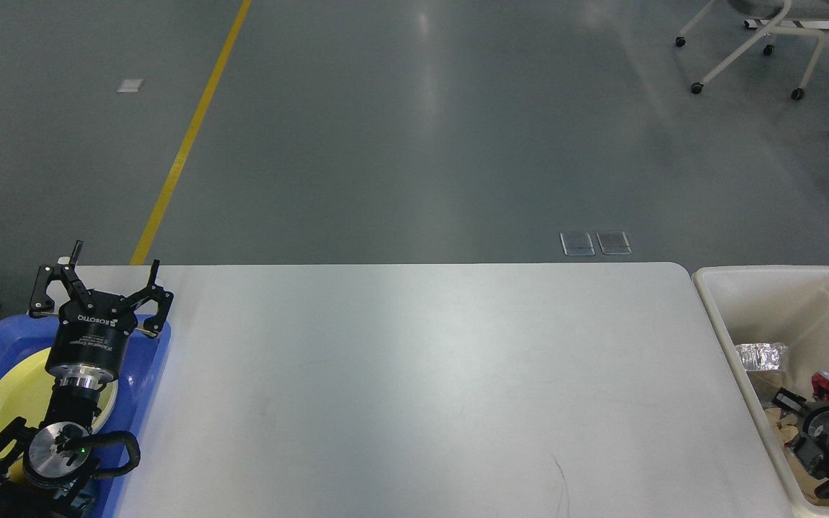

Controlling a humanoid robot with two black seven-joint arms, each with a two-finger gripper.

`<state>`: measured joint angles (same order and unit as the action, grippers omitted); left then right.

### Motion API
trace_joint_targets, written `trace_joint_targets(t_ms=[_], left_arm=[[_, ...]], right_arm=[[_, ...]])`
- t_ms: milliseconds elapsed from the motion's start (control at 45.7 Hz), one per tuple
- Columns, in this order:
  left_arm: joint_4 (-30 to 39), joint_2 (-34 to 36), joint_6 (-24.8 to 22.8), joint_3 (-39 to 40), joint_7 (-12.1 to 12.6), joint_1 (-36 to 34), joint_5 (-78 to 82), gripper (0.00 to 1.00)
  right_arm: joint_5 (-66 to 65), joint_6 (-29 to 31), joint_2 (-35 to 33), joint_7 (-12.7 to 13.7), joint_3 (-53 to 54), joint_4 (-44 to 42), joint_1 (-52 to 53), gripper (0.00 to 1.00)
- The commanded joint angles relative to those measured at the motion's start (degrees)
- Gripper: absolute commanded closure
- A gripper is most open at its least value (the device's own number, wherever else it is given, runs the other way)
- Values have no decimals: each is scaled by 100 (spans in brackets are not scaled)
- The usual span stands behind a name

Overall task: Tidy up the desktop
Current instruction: 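Lower into the bin and release the red wrapper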

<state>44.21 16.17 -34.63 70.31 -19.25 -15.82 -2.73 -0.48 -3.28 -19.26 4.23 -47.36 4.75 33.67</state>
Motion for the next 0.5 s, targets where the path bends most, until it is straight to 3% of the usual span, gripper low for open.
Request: trace_joint_targets(t_ms=[0, 481], left_arm=[[0, 0, 0, 0, 0, 0, 0, 4], [0, 0, 0, 0, 0, 0, 0, 4]], right_arm=[[-5, -550, -16, -10, -10, 35, -1, 0], [-32, -683, -25, -63, -2, 88, -1, 0]])
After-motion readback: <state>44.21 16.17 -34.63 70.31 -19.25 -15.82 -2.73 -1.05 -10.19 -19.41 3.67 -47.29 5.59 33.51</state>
